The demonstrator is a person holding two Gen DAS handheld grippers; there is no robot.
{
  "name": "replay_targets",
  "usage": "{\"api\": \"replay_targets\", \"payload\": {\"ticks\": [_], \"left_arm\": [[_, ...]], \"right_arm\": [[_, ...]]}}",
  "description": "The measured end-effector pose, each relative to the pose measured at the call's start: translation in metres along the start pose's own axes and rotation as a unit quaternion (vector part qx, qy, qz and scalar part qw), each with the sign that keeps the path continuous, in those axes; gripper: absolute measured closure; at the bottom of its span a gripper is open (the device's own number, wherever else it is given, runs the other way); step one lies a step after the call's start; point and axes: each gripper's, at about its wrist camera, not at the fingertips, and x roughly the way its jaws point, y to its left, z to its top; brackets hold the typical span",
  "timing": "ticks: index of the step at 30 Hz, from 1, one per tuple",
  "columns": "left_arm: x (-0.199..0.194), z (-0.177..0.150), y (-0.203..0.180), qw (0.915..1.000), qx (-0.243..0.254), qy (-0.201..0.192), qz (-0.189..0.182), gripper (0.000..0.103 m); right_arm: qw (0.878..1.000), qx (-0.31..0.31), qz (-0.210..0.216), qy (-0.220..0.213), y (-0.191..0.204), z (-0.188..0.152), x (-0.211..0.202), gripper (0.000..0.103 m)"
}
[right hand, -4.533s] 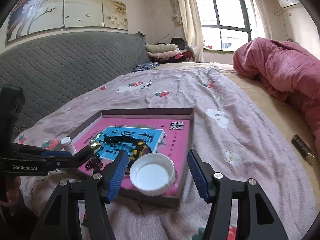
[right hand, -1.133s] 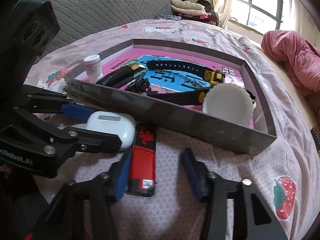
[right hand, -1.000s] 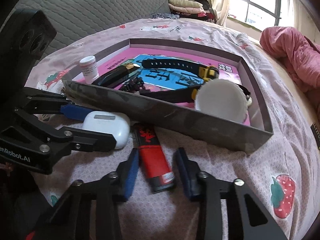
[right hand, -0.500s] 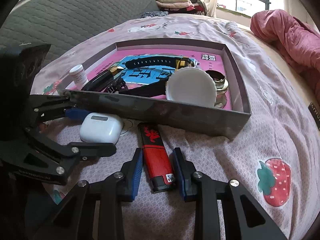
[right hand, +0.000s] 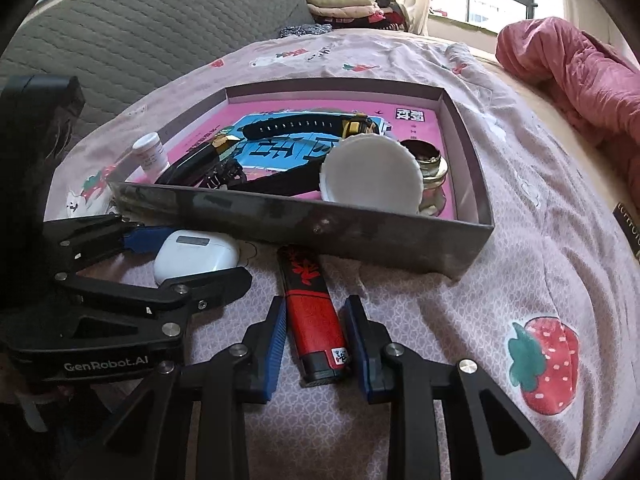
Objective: Organize rigid objects
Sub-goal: 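Grasp the red lighter with the right gripper while the left grasps the white earbud case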
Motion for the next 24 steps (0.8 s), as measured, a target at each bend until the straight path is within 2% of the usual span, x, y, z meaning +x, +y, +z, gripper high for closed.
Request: {"api": "replay_targets", "payload": {"ticks": [5,7,10,17,24], "left_arm": [[-0.008,-0.004,0.002,0.9999,-0.013,-0.003,-0.002,0.039],[-0.013,-0.006,0.004,0.9997,-0.019,-0.006,-0.011,0.038],[-0.020,-0.008,0.006,0.9997,-0.022,-0.007,-0.011,0.038],[-0.030,-0.009,0.010,0.9995,-0.027,-0.009,-0.010,0.038],[-0.038,-0.010,0.007,0.9995,-0.027,-0.016,-0.009,0.038]], "right_arm": [[1.000,-0.003,0.006,-0.004,0.000,0.000,-0.004,0.075],[1.000,-0.001,0.015,-0.008,-0.001,0.000,-0.007,0.081],[1.000,-0.004,0.017,-0.014,-0.001,0.000,-0.011,0.081],[0.999,0.011,0.032,0.013,-0.006,-0.002,0.002,0.081],[1.000,-0.019,0.017,0.008,0.003,0.000,0.010,0.081]]}}
